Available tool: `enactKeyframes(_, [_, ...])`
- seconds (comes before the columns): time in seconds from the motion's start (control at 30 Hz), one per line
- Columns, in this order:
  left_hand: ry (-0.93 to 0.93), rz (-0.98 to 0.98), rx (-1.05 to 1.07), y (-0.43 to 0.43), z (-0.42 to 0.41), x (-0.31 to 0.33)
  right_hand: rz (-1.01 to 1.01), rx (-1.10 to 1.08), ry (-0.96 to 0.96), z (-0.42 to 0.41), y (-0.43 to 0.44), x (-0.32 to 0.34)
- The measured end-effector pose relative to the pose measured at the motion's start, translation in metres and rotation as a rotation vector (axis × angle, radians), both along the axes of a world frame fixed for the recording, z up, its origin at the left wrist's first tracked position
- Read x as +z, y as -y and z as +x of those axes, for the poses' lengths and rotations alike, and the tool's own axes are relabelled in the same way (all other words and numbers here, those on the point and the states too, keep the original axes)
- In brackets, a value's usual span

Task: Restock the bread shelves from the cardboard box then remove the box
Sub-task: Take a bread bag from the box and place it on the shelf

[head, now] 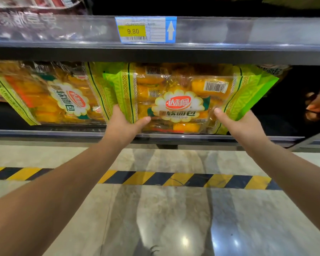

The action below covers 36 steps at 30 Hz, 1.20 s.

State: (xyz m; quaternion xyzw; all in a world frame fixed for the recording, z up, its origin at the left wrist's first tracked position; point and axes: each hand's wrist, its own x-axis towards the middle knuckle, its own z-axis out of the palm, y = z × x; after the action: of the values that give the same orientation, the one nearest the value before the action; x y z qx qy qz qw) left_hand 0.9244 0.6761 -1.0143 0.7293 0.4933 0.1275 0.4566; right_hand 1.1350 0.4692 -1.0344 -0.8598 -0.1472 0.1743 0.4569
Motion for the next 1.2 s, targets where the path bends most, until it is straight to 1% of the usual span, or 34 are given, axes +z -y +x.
enactKeyframes(0.1, [0.014, 0.096, 0.029, -0.002, -0.001, -0.001, 0.009, -0.011, 0.04, 0.001, -0.012, 0.0])
enactKeyframes(0.17, [-0.009, 0.129, 0.056, -0.004, -0.002, -0.006, 0.004, 0.0, 0.064, -0.001, -0.017, 0.0])
enactKeyframes(0.27, [-0.046, 0.168, 0.078, -0.009, 0.001, -0.016, -0.026, 0.014, 0.039, 0.0, -0.021, -0.001])
enactKeyframes(0.37, [-0.023, 0.136, 0.108, -0.01, 0.008, -0.021, -0.03, 0.062, 0.008, 0.004, -0.023, -0.002])
enactKeyframes(0.53, [0.049, 0.154, 0.15, -0.012, 0.01, -0.027, -0.017, 0.04, 0.01, 0.0, -0.023, -0.003])
enactKeyframes(0.67, [-0.009, 0.12, 0.137, -0.017, 0.01, -0.026, -0.042, 0.063, -0.017, 0.0, -0.022, -0.002])
enactKeyframes(0.83, [-0.034, 0.091, 0.13, -0.013, 0.012, -0.021, -0.097, 0.102, -0.032, 0.004, -0.019, 0.001])
enactKeyframes(0.93, [-0.045, 0.05, 0.147, -0.015, 0.008, -0.013, -0.14, 0.082, -0.043, 0.005, -0.017, 0.006])
enactKeyframes(1.03, [-0.1, 0.04, 0.098, -0.01, -0.005, 0.011, -0.269, 0.033, -0.057, -0.002, -0.015, 0.027])
enactKeyframes(1.1, [-0.169, 0.082, 0.015, 0.001, -0.019, 0.035, -0.325, 0.049, -0.078, -0.013, -0.013, 0.05])
enactKeyframes(1.2, [-0.376, 0.286, -0.236, 0.023, -0.041, 0.087, -0.418, 0.2, -0.058, -0.038, -0.004, 0.109])
